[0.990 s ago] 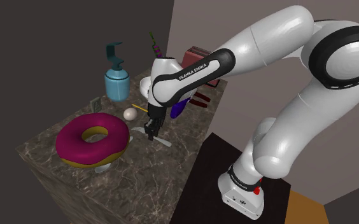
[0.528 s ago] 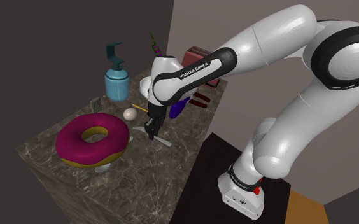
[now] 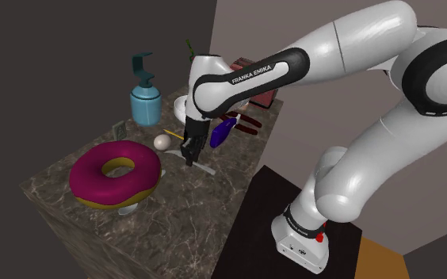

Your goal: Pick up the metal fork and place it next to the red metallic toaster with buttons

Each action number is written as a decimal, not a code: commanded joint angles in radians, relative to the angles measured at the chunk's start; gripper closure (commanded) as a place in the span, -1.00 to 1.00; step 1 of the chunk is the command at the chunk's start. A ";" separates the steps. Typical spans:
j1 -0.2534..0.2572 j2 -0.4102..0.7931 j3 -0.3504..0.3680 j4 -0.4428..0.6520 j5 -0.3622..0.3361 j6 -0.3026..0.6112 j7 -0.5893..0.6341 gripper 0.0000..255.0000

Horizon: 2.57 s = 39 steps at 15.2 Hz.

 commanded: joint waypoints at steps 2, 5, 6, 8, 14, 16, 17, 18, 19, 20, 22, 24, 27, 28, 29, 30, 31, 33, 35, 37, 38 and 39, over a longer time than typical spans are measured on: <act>-0.002 -0.028 -0.001 0.017 -0.006 -0.044 0.010 1.00; -0.003 -0.050 -0.003 0.038 -0.012 -0.087 0.020 1.00; -0.004 -0.057 -0.003 0.045 -0.014 -0.101 0.023 1.00; -0.005 -0.071 -0.004 0.061 -0.018 -0.129 0.029 1.00; -0.007 -0.104 -0.008 0.112 -0.027 -0.213 0.046 1.00; -0.008 -0.114 -0.009 0.131 -0.030 -0.241 0.051 1.00; -0.009 -0.118 -0.009 0.140 -0.031 -0.255 0.054 1.00; -0.009 -0.122 -0.010 0.150 -0.032 -0.268 0.056 1.00; -0.009 -0.126 -0.011 0.160 -0.034 -0.282 0.059 1.00; -0.010 -0.129 -0.011 0.171 -0.035 -0.296 0.062 1.00; -0.010 -0.136 -0.012 0.192 -0.037 -0.323 0.067 1.00; -0.011 -0.141 -0.014 0.214 -0.039 -0.350 0.072 1.00; -0.011 -0.148 -0.015 0.248 -0.042 -0.390 0.080 1.00; -0.012 -0.149 -0.016 0.260 -0.043 -0.403 0.082 1.00; -0.012 -0.151 -0.017 0.272 -0.044 -0.416 0.085 1.00; -0.012 -0.152 -0.017 0.284 -0.045 -0.429 0.087 1.00; -0.012 -0.153 -0.018 0.296 -0.045 -0.443 0.089 1.00; -0.013 -0.154 -0.019 0.322 -0.047 -0.469 0.094 1.00; -0.013 -0.155 -0.020 0.348 -0.048 -0.495 0.099 1.00; -0.013 -0.154 -0.021 0.375 -0.049 -0.521 0.104 1.00; -0.013 -0.154 -0.022 0.389 -0.050 -0.534 0.107 1.00; -0.013 -0.153 -0.022 0.403 -0.050 -0.548 0.109 1.00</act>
